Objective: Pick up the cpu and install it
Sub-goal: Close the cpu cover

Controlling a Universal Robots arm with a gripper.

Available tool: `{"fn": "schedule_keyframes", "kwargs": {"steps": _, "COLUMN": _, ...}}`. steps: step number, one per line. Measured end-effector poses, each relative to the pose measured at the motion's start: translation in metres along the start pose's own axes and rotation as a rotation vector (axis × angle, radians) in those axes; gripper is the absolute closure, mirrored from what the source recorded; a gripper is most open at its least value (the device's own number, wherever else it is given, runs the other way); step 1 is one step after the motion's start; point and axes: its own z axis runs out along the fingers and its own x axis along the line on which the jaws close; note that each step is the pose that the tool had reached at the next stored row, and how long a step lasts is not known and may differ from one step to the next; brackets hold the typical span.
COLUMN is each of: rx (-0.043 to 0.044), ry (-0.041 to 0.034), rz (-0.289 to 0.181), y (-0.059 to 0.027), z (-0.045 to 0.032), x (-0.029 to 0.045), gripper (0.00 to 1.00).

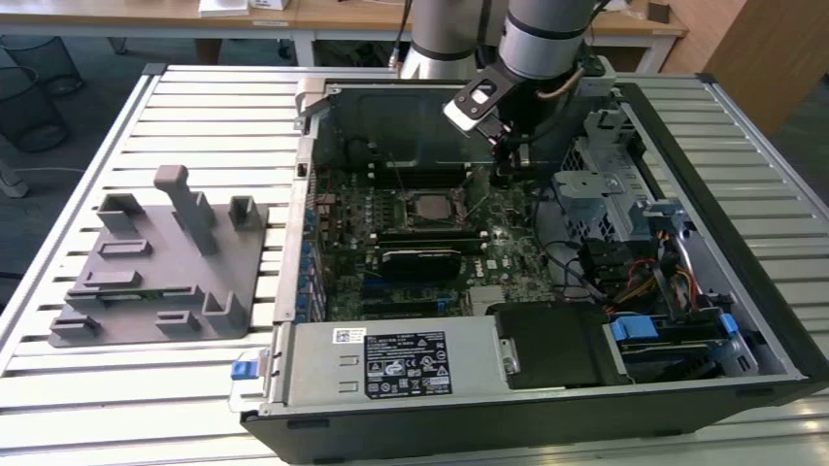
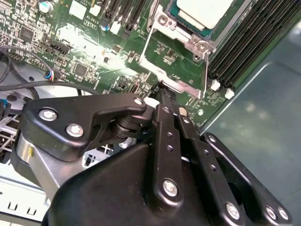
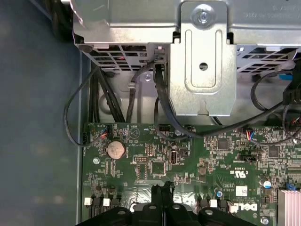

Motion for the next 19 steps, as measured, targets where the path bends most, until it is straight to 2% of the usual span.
{"fn": "schedule_keyframes", "kwargs": {"steps": 19, "rx": 0.0, "ry": 0.0, "rz": 0.0, "y": -0.0128, "z": 0.0022, "x": 0.0, "gripper": 0.89}}
